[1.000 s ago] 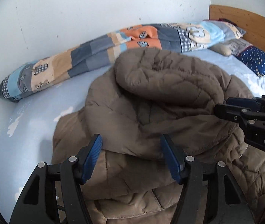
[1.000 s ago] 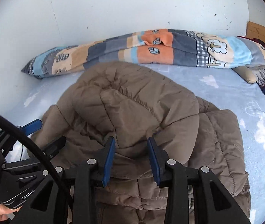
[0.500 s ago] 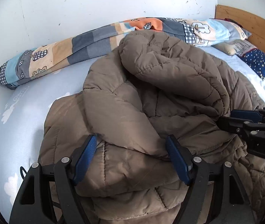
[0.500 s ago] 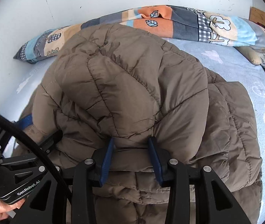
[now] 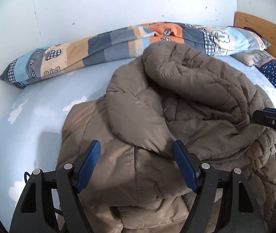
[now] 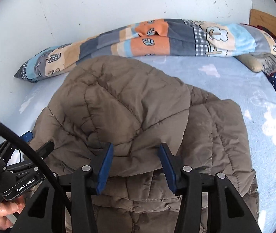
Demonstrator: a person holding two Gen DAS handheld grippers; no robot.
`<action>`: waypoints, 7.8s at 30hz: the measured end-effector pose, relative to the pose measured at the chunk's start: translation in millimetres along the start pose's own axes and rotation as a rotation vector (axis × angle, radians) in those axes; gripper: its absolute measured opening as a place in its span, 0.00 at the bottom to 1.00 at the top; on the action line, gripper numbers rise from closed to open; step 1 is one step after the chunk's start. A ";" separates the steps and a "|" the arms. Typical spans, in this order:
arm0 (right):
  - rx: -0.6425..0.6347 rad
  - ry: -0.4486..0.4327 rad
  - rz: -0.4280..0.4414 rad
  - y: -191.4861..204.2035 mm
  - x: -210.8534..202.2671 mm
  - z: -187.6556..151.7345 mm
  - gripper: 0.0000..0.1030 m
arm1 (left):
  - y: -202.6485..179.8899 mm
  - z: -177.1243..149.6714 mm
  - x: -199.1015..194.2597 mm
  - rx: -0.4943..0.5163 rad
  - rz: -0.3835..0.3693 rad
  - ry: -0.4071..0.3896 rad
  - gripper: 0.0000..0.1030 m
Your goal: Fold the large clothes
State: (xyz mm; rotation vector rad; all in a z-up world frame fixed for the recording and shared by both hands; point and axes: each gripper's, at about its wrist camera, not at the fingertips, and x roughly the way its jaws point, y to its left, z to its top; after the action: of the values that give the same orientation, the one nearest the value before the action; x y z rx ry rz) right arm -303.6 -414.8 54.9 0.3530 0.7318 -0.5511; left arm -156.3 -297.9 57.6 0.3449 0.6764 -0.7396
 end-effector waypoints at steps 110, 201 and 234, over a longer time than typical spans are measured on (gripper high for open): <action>0.203 -0.251 0.126 -93.7 -246.6 -174.5 0.61 | -56.2 -109.0 -535.9 0.263 -0.319 -0.547 0.81; 0.478 0.385 0.003 -171.7 -163.5 -293.1 0.69 | 137.5 -298.3 -170.5 -0.616 -0.159 0.522 0.77; 0.413 0.392 -0.038 -157.9 -147.3 -284.1 0.21 | 106.6 -294.4 -150.5 -0.485 -0.058 0.452 0.35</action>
State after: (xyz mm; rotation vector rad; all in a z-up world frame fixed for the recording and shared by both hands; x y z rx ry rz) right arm -637.0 -352.5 -56.0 0.8494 1.0027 -0.6791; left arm -291.5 2.6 -52.4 0.0414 1.2675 -0.5299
